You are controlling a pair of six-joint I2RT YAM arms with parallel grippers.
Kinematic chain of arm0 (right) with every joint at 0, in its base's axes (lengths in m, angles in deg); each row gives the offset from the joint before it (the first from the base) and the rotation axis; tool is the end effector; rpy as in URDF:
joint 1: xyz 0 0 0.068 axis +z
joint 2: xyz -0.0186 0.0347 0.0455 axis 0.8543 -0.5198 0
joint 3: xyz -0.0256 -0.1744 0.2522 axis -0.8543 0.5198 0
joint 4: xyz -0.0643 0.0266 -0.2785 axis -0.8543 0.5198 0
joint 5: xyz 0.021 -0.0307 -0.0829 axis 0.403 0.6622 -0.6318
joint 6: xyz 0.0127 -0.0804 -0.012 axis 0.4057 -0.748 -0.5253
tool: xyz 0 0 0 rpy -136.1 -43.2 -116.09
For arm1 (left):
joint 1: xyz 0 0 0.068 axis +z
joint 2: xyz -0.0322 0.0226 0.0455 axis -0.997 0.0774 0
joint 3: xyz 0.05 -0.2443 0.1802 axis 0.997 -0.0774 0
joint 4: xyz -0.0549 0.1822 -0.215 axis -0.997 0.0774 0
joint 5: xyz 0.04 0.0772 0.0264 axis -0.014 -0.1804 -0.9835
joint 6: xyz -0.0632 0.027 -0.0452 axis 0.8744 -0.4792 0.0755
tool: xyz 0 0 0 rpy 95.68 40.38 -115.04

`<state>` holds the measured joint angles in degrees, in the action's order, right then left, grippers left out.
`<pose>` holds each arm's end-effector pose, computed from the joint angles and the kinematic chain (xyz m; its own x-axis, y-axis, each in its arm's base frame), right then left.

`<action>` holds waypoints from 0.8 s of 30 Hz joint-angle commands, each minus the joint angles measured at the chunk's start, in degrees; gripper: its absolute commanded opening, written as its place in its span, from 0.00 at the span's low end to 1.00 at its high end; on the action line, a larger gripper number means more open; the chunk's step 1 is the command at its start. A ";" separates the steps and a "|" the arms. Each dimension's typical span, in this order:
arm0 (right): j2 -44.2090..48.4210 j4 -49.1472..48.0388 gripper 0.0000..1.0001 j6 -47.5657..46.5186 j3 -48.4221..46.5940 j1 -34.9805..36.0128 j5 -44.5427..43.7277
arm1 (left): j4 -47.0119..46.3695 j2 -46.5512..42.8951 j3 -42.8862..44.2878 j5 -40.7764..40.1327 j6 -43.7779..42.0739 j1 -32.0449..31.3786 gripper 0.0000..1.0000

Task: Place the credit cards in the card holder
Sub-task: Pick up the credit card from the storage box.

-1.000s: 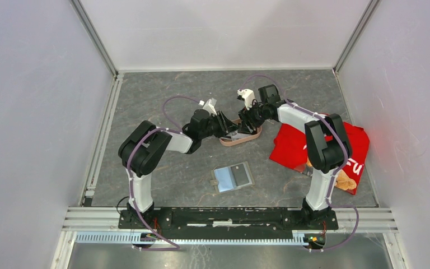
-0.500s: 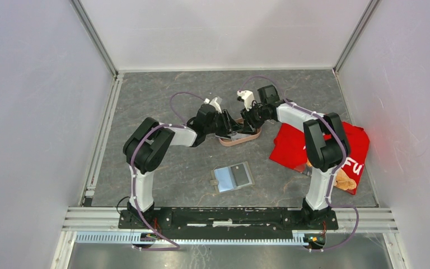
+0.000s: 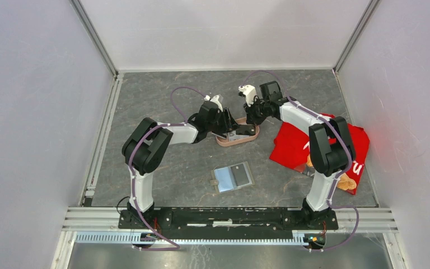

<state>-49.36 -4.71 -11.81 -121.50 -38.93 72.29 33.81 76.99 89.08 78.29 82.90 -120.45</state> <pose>0.4154 0.1813 0.1954 -0.5463 -0.4847 -0.6832 -0.7469 0.6510 0.1354 0.3861 -0.2887 0.1380 -0.8050 -0.2477 -0.5391 0.2250 0.7134 -0.6637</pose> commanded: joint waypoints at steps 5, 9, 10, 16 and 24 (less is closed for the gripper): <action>-3.70 3.49 0.05 0.12 -3.14 2.97 -9.04 | 4.53 -0.96 1.31 -2.97 -4.16 -0.98 0.57; -5.85 4.95 0.02 0.12 -4.15 4.80 -12.48 | 5.73 -0.50 2.02 -3.45 -4.16 -1.38 0.59; -6.34 5.37 0.02 0.16 -4.40 4.95 -12.72 | 6.13 -0.31 2.29 -3.46 -4.16 -1.47 0.59; -8.34 5.53 0.01 1.33 -4.37 4.59 -5.30 | 6.45 0.78 2.43 -2.72 -3.53 -1.96 0.60; -8.98 3.47 0.01 3.61 -3.42 2.48 2.18 | -0.16 -1.24 -1.14 1.32 1.58 -1.76 0.60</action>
<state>-56.36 -0.38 -10.17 -125.08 -36.02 68.45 35.73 76.93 90.57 77.02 81.96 -122.00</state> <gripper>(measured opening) 0.014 0.602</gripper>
